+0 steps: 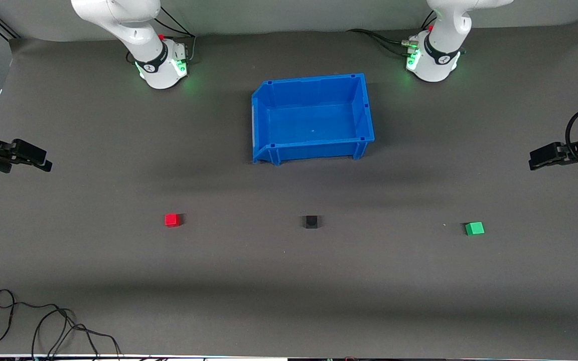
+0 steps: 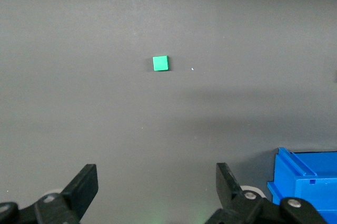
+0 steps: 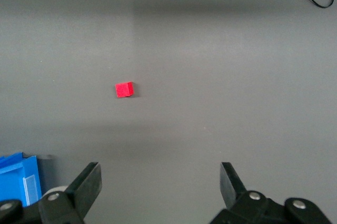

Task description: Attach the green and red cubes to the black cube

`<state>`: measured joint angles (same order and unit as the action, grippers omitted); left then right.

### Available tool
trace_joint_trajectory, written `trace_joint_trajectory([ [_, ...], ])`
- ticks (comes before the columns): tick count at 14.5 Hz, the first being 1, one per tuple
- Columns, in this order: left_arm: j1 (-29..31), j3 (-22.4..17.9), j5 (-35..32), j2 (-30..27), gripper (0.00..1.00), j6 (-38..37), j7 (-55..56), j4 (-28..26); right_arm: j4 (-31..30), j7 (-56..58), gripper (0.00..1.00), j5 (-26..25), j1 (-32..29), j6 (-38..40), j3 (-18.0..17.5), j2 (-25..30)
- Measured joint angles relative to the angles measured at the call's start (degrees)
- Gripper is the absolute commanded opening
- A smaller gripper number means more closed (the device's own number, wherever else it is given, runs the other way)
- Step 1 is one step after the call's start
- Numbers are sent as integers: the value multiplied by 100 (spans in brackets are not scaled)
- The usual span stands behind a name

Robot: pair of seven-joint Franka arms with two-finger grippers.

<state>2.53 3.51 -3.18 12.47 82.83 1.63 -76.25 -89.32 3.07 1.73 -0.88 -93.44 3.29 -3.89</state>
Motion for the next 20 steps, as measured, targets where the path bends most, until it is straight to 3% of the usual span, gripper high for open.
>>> trace_joint_trajectory([
  [18,7,-23,9,67,100,130,66,-188,0,-8,100,0,0,-92,0,-28],
  [20,7,-25,9,79,96,136,94,-226,0,-313,100,5,2,-95,0,-30],
])
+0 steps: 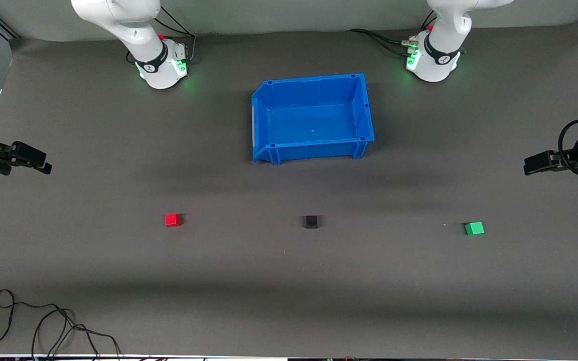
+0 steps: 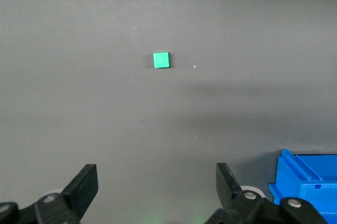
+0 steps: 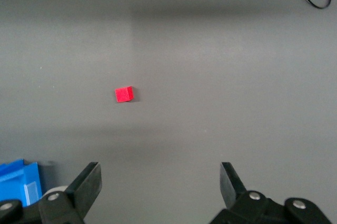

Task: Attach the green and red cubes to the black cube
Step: 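Move the right gripper to the red cube while the left gripper reaches the green cube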

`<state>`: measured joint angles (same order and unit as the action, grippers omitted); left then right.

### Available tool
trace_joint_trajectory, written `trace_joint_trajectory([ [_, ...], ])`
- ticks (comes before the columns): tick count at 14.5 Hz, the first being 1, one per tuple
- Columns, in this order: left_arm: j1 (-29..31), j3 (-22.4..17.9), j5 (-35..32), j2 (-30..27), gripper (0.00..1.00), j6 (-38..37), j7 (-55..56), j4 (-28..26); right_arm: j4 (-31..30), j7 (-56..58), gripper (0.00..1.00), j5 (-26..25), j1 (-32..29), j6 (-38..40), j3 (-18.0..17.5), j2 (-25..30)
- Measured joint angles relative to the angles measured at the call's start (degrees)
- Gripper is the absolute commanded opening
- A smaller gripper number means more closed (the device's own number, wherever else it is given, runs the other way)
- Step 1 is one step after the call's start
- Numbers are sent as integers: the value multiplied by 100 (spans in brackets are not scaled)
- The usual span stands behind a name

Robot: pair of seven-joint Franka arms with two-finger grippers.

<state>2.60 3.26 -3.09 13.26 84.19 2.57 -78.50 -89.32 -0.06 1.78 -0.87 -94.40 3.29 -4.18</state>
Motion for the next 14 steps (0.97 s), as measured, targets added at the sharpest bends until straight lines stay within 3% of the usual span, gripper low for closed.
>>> trace_joint_trajectory([
  [5,193,-56,-4,56,100,-26,1045,-70,0,-2406,100,114,19,5,-34,-18],
  [8,249,-68,-5,63,100,26,1793,-246,0,-3920,100,544,23,121,-52,-38],
  [14,251,-67,-2,222,100,476,4312,-680,1,-6886,100,1085,22,309,-52,-82],
])
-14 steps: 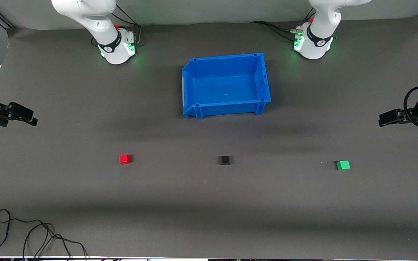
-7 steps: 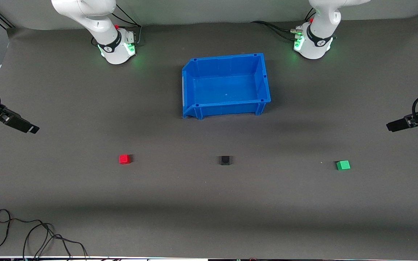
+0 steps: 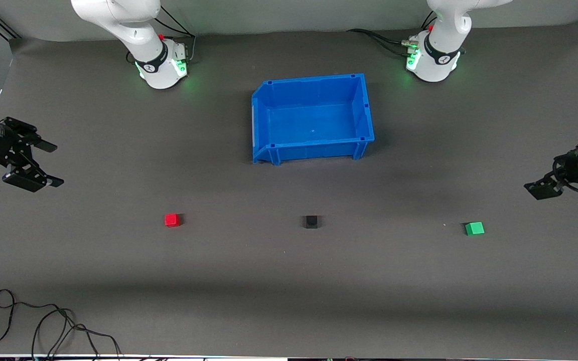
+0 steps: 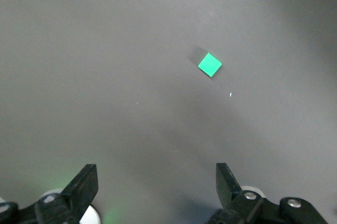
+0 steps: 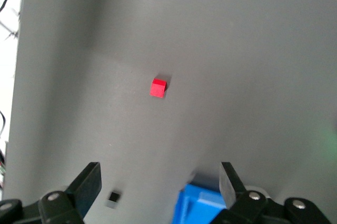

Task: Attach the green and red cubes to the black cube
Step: 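Move the right gripper to the red cube while the left gripper reaches the green cube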

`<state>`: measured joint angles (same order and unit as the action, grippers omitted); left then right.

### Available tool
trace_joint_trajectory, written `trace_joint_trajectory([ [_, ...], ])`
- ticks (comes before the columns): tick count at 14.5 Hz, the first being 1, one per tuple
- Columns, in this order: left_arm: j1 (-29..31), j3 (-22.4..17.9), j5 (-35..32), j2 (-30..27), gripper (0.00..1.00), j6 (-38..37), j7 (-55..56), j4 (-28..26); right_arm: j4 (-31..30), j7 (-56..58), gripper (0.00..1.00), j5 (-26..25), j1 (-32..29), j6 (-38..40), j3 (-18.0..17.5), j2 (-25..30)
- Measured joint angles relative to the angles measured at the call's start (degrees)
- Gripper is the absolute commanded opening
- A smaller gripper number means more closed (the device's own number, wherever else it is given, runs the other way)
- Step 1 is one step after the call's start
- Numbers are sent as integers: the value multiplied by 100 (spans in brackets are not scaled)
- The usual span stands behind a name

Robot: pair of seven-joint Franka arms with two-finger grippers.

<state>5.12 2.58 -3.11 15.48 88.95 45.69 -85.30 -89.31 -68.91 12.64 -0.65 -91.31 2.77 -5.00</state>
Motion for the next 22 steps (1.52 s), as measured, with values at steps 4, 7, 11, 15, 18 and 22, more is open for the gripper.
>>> trace_joint_trajectory([
  [4,-4,6,-1,261,100,756,1897,-409,1,-999,100,154,-6,2,2,-151],
  [7,2,7,0,429,100,999,2628,-666,-18,-1148,100,748,-58,13,88,-363],
  [11,66,-3,18,410,100,1452,3145,-907,-232,-923,100,1237,-76,16,166,-650],
  [15,116,-4,137,464,98,2581,3792,-1536,-732,-93,100,1697,-81,-300,426,-838],
  [18,90,12,137,661,97,3039,4284,-1678,-1251,409,100,1964,-84,-988,462,-925],
  [22,79,15,130,866,97,3878,4755,-1924,-1590,1245,100,2557,-81,-1522,461,-1302],
])
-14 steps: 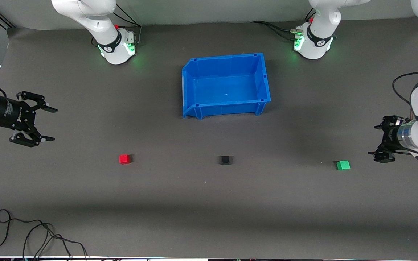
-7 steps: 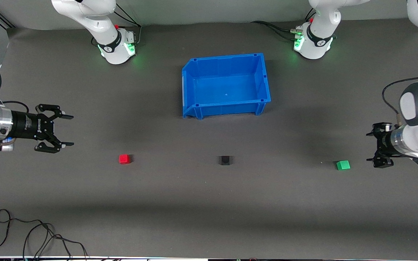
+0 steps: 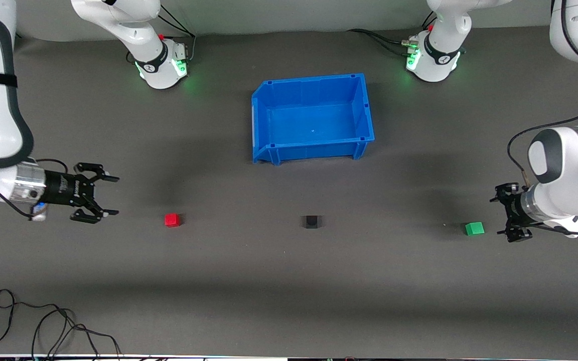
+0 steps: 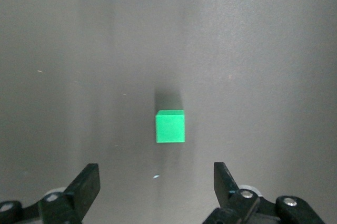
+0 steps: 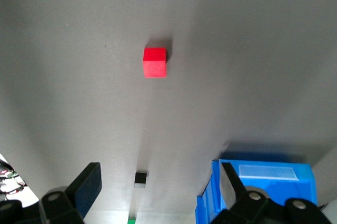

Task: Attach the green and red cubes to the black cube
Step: 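Move the right gripper to the red cube while the left gripper reaches the green cube, then close the right gripper on the red cube while the left gripper grasps green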

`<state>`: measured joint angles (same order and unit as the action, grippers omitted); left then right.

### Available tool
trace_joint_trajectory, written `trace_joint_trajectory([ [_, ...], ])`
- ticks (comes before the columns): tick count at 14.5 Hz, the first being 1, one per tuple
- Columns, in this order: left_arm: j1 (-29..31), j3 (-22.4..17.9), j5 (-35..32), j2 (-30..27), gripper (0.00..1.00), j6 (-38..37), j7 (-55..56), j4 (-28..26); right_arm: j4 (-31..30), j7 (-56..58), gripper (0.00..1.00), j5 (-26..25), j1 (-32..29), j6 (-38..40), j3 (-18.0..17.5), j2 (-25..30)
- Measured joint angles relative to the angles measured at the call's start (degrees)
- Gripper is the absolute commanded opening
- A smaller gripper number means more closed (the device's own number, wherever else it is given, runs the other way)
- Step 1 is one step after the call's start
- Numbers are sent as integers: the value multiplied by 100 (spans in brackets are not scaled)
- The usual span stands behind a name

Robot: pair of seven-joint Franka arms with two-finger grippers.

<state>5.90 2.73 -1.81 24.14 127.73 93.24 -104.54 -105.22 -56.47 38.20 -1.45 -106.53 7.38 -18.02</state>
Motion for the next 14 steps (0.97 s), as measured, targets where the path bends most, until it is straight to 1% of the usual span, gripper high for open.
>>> trace_joint_trajectory([
  [3,9,-11,-76,256,97,549,115,-197,-74,583,100,430,22,-554,-4,-537],
  [5,23,-12,-224,361,97,740,115,-295,-140,787,100,599,95,-952,-14,-813],
  [11,16,-8,-337,459,97,1132,118,-438,-210,802,100,703,443,-1615,-26,-1214],
  [14,28,-14,-350,557,98,1405,121,-492,-209,802,100,723,502,-1756,-26,-1412],
])
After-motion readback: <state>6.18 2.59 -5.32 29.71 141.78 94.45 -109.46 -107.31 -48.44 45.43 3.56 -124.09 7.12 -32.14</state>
